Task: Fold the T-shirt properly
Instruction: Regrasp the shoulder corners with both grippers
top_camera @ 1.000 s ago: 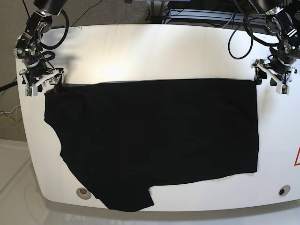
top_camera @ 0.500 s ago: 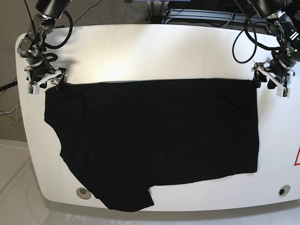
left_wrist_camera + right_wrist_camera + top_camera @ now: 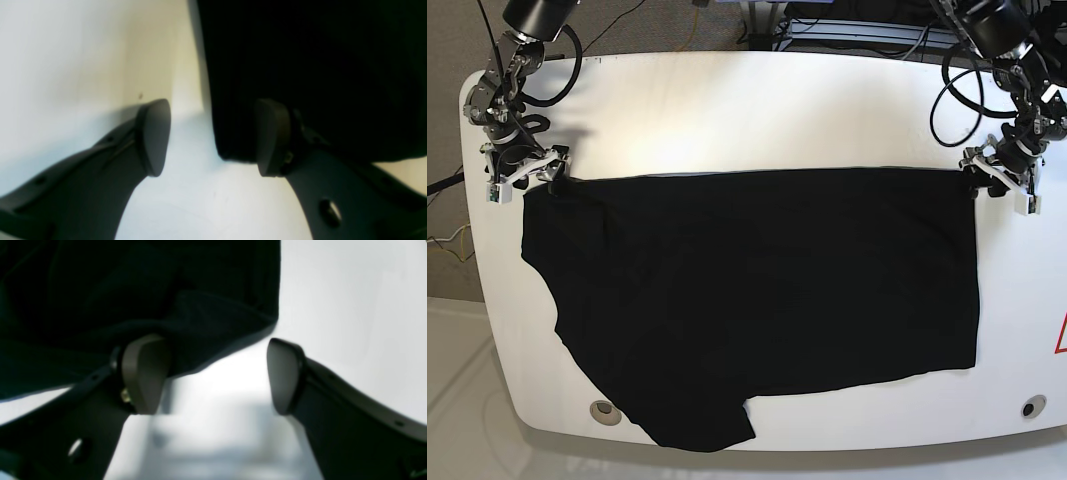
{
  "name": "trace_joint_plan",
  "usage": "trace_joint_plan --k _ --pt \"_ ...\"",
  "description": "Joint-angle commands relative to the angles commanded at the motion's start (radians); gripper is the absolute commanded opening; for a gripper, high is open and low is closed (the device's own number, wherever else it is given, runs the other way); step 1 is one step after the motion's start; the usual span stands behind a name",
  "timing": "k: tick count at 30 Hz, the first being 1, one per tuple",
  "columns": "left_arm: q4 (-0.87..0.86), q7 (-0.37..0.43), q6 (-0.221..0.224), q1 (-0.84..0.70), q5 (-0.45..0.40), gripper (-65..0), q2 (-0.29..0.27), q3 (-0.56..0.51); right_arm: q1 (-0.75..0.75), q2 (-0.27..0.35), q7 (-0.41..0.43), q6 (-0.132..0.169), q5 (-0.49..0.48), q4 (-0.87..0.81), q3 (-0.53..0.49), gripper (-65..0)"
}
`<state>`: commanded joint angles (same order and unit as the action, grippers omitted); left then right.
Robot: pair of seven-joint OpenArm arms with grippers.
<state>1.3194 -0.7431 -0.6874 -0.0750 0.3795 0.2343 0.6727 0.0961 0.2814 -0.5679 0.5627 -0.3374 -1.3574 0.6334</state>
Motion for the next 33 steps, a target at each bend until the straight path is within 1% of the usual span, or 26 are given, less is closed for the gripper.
trace_joint_plan --k 5,7,9,13,17,19,27,29,33 --pt "0.028 0.003 0.002 -0.029 -0.002 -29.7 -0.022 -0.003 -0.003 0.002 -0.002 0.004 -0.012 0.011 0.001 -34.4" --pt "0.038 -0.001 -0.001 -0.030 0.000 -30.7 -0.024 -0.021 0.000 0.003 0.010 0.012 -0.008 0.003 -0.005 -39.8" --pt "0.042 -0.002 0.000 -0.030 0.000 -31.5 -0.027 -0.030 -0.001 0.004 0.017 0.012 -0.005 0.005 -0.007 -42.7" --pt "0.047 -0.004 -0.002 -0.030 -0.002 -32.7 -0.029 -0.050 -0.001 0.004 0.031 0.011 0.000 0.009 -0.010 -45.9" --pt "0.051 -0.007 -0.004 -0.029 -0.002 -31.4 -0.027 -0.071 -0.003 0.002 0.048 0.012 0.005 0.016 -0.011 -47.7" --pt "0.044 -0.002 0.004 -0.023 -0.002 -30.9 -0.023 -0.084 -0.007 0.003 0.061 0.011 0.000 0.032 -0.004 -52.2" --pt "0.055 -0.001 0.009 -0.020 0.003 -31.1 -0.018 -0.073 -0.012 0.005 0.081 0.012 -0.002 0.071 -0.005 -63.3" --pt "0.057 -0.001 0.011 -0.019 0.004 -30.7 -0.018 -0.070 -0.014 0.007 0.082 0.012 -0.003 0.084 -0.006 -65.0" --pt "0.053 0.006 0.011 -0.008 0.012 -29.9 -0.025 -0.074 -0.013 0.005 0.089 0.018 -0.002 0.121 -0.005 -65.0"
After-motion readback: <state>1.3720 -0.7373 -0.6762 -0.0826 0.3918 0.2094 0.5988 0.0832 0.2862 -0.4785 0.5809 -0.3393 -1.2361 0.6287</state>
